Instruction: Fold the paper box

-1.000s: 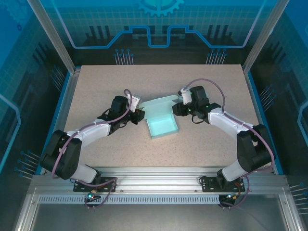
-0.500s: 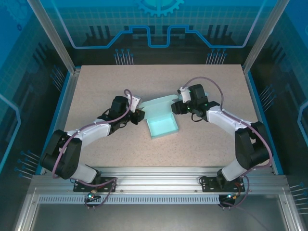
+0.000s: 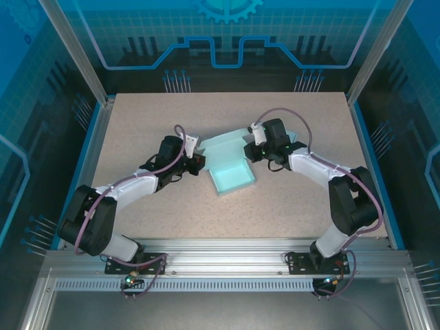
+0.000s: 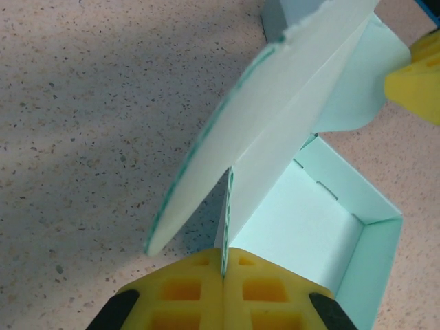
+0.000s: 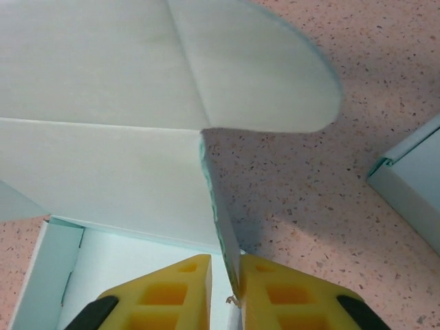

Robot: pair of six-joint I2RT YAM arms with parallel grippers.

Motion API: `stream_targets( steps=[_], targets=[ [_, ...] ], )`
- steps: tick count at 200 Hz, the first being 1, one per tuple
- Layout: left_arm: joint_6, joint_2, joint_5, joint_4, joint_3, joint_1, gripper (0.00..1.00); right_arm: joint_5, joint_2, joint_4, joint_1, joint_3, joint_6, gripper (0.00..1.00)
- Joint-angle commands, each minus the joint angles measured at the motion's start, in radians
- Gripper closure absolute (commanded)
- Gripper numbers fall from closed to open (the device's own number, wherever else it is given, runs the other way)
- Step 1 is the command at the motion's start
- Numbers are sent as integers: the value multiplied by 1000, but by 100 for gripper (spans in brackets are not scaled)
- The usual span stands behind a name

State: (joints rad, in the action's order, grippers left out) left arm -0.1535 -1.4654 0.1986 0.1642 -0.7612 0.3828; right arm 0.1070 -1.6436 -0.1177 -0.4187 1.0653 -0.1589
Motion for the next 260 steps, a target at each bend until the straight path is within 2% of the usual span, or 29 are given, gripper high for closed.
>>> stream_targets(
  steps=[1, 29, 38, 65, 95, 128, 148, 181, 214, 249, 260],
  targets=[
    [-119, 1, -5, 71, 0, 26, 96, -55, 40, 17, -43, -20, -32, 87],
    [-124, -1, -65, 82, 2, 62, 96, -118, 41, 27, -64, -29, -54, 95],
    [-125, -1, -70, 86, 5, 65, 97, -139, 42, 26, -68, -31, -59, 100],
    [-133, 11, -92, 89, 15, 71, 96, -197, 56, 29, -72, -51, -79, 100],
    [-143, 19, -121, 86, 15, 74, 86, -243, 102, 61, -95, -105, -90, 100],
    [-171, 22, -157, 80, 14, 96, 84, -325, 171, 102, -139, -177, -112, 100],
    [-202, 28, -186, 77, 24, 115, 79, -360, 202, 135, -161, -229, -128, 100],
    [-253, 46, -231, 69, 38, 157, 79, -403, 225, 173, -192, -272, -146, 100],
    [-304, 72, -263, 66, 59, 191, 70, -441, 241, 196, -228, -299, -165, 100],
    [-393, 100, -279, 86, 102, 222, 70, -500, 263, 221, -272, -330, -187, 100],
    [-407, 119, -286, 89, 123, 229, 60, -516, 270, 223, -282, -338, -192, 100]
  ],
)
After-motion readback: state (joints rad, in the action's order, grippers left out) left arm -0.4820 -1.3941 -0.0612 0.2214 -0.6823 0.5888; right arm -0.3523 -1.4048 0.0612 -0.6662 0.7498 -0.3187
